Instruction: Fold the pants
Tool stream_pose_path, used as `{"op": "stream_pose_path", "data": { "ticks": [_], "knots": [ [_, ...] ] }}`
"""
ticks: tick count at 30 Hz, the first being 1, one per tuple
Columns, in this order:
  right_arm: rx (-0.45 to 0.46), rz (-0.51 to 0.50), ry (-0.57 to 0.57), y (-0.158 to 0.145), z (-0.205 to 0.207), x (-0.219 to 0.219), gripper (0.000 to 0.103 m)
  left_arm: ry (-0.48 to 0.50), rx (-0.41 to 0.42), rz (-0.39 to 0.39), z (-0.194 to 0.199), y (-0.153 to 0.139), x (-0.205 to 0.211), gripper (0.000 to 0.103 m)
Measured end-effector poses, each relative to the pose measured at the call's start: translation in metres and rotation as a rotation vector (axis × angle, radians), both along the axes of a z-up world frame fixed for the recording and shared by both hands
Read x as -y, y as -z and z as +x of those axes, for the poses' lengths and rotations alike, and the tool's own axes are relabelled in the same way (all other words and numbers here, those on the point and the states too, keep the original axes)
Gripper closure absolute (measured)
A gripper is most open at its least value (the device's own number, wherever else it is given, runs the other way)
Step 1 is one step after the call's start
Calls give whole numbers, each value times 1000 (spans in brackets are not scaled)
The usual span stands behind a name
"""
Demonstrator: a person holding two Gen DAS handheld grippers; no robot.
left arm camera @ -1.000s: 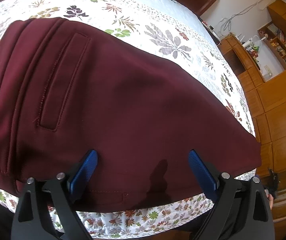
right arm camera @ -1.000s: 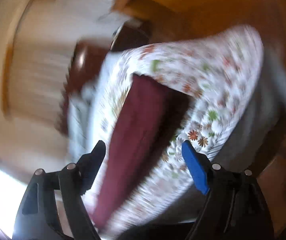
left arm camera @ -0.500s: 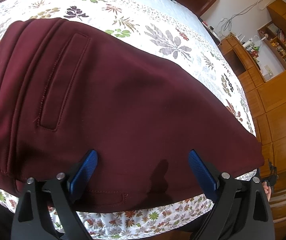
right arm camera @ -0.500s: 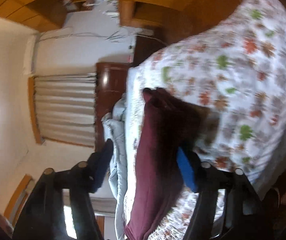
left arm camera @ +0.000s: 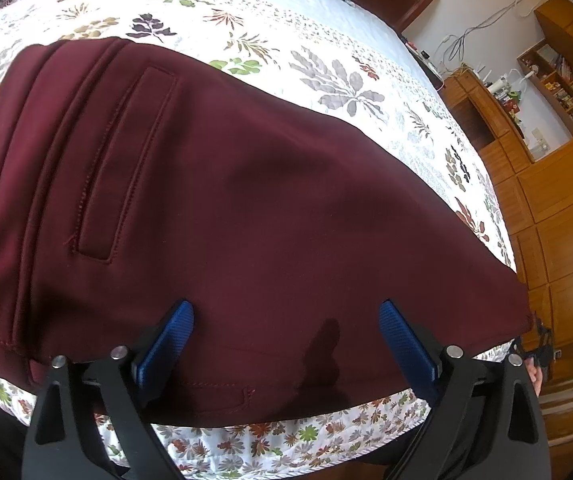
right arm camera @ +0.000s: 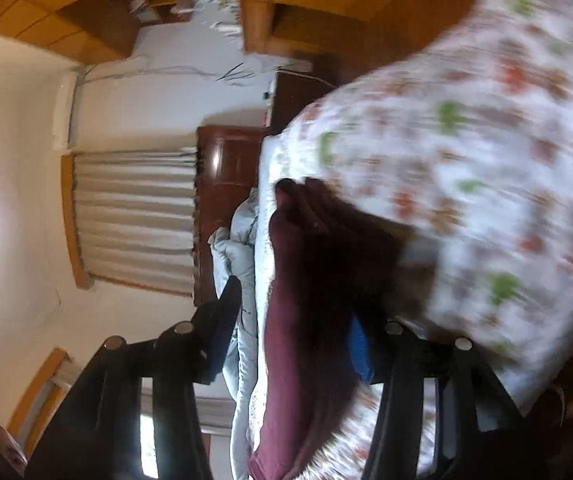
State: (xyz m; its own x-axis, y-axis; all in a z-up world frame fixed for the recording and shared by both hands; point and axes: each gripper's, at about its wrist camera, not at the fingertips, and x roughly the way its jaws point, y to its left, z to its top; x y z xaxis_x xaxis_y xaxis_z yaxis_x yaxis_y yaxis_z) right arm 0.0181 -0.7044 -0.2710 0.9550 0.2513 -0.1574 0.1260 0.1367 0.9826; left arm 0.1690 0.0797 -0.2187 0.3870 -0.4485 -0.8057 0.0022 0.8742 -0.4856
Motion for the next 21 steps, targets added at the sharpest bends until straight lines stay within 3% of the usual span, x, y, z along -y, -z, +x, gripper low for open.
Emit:
{"op": "stream_pose_path", "data": {
  "ticks": [4, 10, 12, 16, 21],
  "knots": [
    [-24, 21, 14, 10, 4, 3, 73, -4, -2, -8, 0, -1, -1, 8],
    [-91, -46, -18, -3, 6, 4, 81, 3, 6, -13, -1, 0, -3, 8],
    [-130, -106, -30, -18, 11, 2, 83, 1, 8, -23, -2, -1, -6, 8],
    [-226, -337, -54, -69, 24, -17, 84, -11, 23, -44, -6, -6, -12, 8],
    [-272, -586, -70, -128, 39, -57, 84, -32, 42, -52, -13, -11, -27, 8]
  ]
}}
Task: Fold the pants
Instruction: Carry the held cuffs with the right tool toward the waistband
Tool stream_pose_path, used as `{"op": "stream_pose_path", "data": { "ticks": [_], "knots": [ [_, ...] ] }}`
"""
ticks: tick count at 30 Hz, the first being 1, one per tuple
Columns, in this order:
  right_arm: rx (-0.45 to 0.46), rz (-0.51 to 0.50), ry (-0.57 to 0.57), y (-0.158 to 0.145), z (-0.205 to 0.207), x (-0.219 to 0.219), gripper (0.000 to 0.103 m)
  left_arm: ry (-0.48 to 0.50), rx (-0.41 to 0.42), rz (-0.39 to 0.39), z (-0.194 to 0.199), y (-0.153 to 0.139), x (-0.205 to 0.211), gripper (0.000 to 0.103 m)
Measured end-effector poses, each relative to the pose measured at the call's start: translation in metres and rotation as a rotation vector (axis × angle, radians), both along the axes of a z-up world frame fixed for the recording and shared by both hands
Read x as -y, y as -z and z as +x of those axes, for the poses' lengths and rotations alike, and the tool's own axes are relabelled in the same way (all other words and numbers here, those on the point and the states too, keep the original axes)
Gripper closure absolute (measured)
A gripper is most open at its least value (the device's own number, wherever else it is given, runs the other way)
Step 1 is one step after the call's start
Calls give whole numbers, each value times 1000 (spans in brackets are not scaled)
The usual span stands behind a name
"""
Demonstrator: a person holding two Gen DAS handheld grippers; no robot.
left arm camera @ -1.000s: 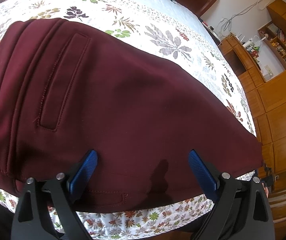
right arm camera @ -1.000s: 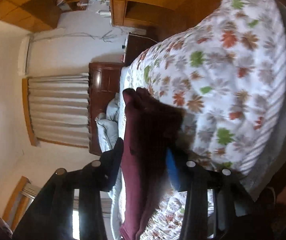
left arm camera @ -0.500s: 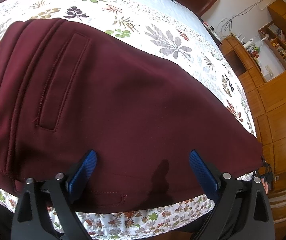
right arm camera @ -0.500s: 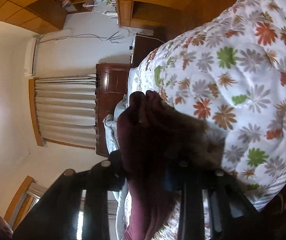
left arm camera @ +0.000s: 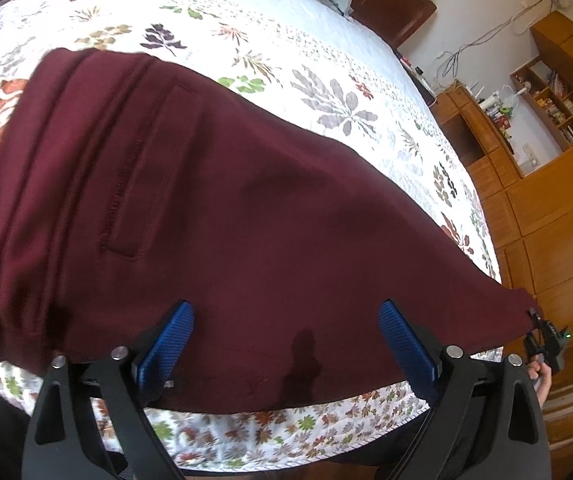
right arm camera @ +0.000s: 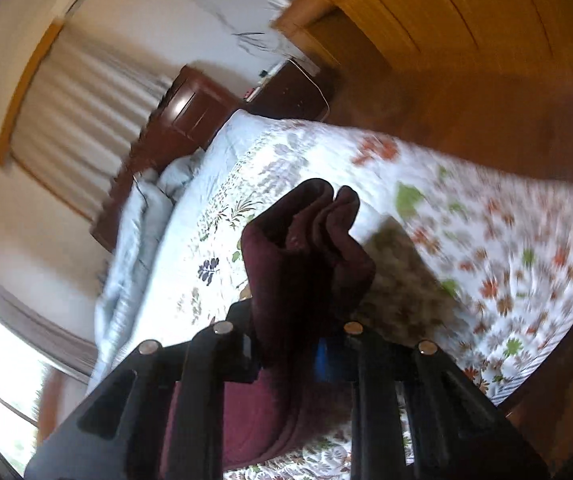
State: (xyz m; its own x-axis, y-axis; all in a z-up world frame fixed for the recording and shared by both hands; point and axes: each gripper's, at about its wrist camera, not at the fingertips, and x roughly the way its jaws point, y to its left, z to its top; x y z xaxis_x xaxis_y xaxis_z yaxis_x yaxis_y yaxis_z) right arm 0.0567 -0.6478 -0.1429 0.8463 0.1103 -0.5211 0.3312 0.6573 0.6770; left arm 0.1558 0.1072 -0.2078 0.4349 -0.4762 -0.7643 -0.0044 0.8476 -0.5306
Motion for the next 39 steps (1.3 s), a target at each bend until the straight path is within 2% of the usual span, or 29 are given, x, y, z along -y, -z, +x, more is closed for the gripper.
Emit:
{"op": "stream_pose_path", "data": {
  "ticks": [4, 9, 20, 27, 39],
  "knots": [
    [-6, -144, -24, -38, 7, -33, 84, -26, 27, -3, -7, -7, -18, 8],
    [-20, -305, -51, -67, 13, -74, 84, -35, 78, 28, -16, -15, -33, 8],
    [-12, -553, -114, -104, 29, -151, 84, 33, 239, 181, -34, -43, -44, 8],
    [-8, -646, -173, -111, 40, -202, 84, 38, 278, 198, -41, -48, -50, 8],
    [-10, -704, -275, -110, 67, -275, 84, 10, 298, 140, -51, -46, -75, 8]
  ]
}}
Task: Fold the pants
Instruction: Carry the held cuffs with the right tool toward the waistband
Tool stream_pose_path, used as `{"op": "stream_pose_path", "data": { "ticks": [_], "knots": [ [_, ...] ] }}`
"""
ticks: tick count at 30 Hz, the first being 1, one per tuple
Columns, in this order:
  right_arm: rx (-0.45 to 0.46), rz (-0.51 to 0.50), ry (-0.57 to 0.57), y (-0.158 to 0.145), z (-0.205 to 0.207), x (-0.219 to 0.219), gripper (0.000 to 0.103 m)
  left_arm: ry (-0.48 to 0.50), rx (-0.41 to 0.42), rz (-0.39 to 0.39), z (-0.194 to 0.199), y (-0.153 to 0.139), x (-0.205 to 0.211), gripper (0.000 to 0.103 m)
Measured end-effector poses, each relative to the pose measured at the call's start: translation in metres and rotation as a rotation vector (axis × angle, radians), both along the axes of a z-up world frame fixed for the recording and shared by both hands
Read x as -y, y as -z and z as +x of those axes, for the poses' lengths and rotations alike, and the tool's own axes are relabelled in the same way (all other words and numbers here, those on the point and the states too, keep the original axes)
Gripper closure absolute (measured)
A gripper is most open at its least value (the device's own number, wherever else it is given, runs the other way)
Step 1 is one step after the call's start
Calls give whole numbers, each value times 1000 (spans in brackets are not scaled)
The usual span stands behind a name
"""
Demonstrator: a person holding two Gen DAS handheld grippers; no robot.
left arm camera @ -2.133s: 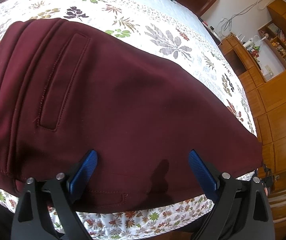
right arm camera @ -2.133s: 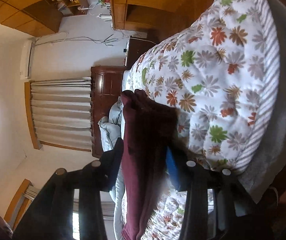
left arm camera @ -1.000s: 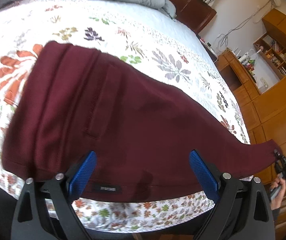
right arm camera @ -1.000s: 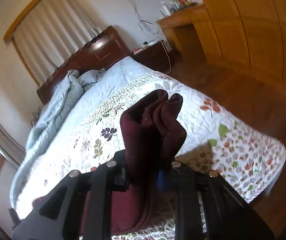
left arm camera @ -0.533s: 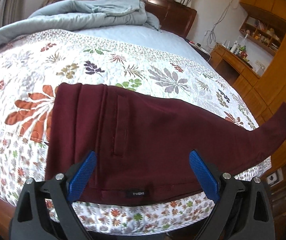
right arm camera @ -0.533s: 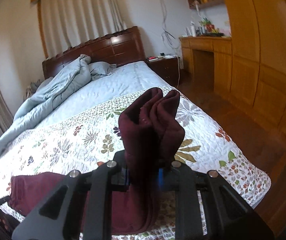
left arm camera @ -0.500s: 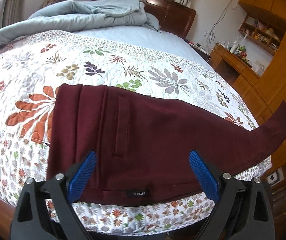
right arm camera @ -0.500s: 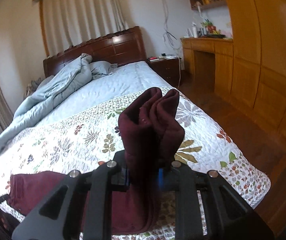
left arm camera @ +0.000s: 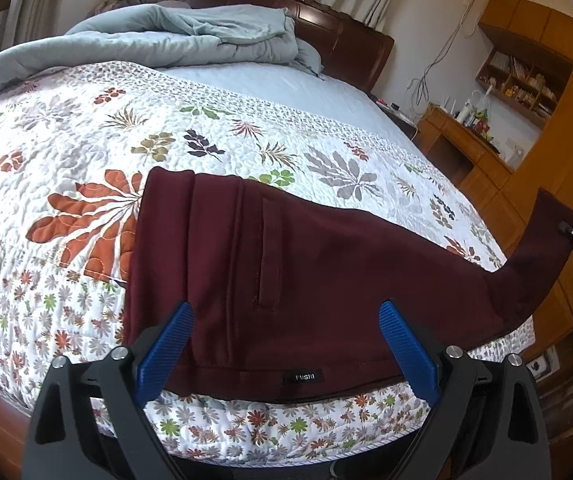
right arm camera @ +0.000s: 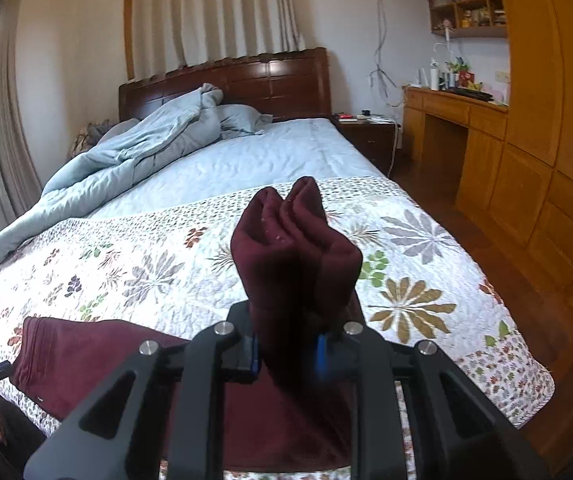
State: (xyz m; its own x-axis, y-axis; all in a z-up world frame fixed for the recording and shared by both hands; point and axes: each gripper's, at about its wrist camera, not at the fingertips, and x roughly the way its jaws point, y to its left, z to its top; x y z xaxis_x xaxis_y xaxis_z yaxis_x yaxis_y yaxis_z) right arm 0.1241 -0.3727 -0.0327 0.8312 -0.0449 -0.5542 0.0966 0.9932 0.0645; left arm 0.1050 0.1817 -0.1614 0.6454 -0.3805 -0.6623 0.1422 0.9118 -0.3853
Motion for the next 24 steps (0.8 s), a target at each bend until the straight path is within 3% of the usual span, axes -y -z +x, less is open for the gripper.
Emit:
{"op": "stream_pose_path", "data": {
  "ticks": [9, 24],
  "knots": [
    [-36, -112, -85, 13, 15, -61, 85, 7, 4, -41, -5, 5, -9, 8],
    [-105, -475, -245, 74, 26, -163, 85, 6, 1, -100, -6, 8, -18, 8]
  ]
}}
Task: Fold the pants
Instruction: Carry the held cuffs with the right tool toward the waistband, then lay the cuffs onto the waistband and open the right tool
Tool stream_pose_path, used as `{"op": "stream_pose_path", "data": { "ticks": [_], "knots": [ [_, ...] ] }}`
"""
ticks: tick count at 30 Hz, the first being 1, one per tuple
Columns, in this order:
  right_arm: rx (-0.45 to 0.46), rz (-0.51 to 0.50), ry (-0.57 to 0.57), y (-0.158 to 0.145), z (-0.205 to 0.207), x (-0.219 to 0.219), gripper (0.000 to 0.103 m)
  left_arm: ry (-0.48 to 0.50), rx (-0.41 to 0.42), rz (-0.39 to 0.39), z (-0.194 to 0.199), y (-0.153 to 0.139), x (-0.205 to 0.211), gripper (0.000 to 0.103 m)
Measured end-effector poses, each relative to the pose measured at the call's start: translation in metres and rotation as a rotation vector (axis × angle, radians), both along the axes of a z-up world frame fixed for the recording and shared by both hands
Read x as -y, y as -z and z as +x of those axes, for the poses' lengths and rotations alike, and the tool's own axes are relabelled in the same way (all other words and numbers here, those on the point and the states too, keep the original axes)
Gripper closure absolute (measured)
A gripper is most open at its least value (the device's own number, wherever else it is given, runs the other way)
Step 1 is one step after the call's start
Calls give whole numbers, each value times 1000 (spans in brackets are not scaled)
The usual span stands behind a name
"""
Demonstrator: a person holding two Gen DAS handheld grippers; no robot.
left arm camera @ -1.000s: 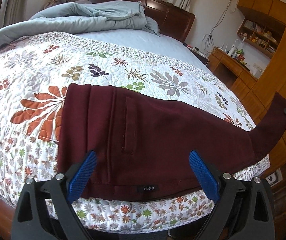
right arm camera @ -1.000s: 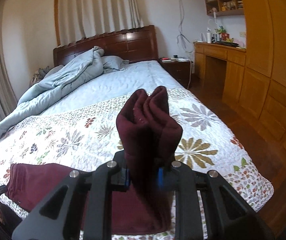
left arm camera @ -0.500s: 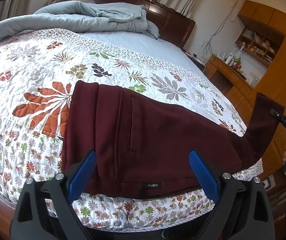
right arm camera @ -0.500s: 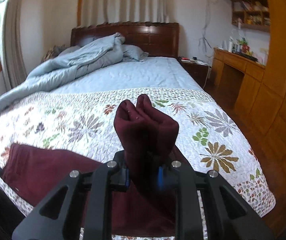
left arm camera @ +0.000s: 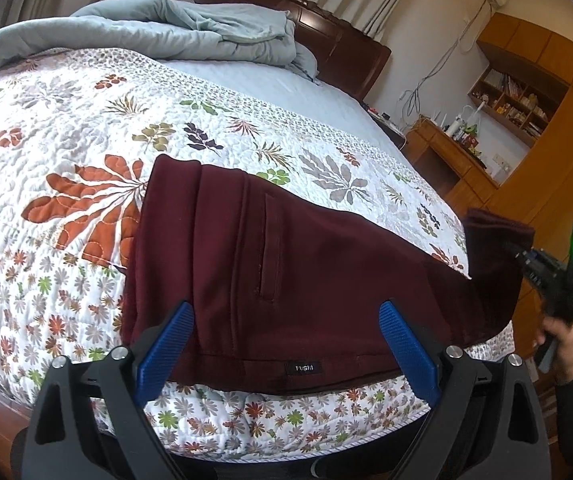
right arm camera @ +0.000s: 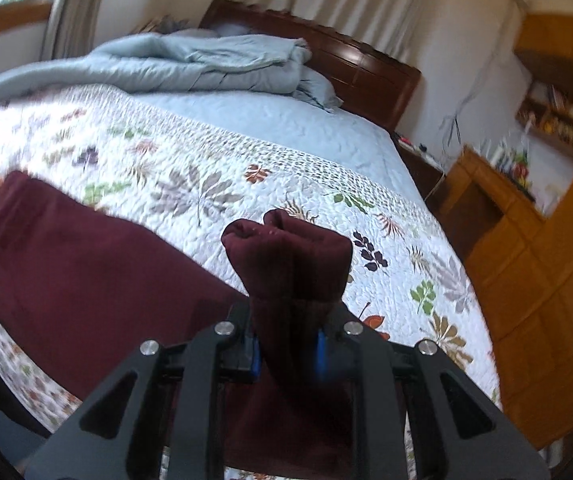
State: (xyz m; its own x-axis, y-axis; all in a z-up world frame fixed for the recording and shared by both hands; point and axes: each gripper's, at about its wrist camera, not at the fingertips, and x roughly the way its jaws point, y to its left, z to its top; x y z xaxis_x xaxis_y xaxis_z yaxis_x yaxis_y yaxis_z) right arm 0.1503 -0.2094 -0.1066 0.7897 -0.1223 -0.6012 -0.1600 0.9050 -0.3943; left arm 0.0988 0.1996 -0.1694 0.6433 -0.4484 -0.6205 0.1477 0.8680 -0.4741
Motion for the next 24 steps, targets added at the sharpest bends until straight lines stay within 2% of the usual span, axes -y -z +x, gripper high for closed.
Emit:
{"op": "stream_pose_path", "data": {
  "ticks": [6, 12, 15, 24],
  "knots": [
    [32, -228, -76, 30, -6, -37, 85, -6, -8, -26, 0, 2, -4, 8],
    [95, -553, -214, 81, -24, -78, 85, -3, -14, -38, 1, 4, -6, 8],
    [110, -663, -274, 104, -30, -88, 85, -2, -19, -42, 2, 5, -6, 8],
    [81, -781, -408, 147, -44, -92, 85, -4, -35, -51, 5, 8, -8, 8]
  ]
}}
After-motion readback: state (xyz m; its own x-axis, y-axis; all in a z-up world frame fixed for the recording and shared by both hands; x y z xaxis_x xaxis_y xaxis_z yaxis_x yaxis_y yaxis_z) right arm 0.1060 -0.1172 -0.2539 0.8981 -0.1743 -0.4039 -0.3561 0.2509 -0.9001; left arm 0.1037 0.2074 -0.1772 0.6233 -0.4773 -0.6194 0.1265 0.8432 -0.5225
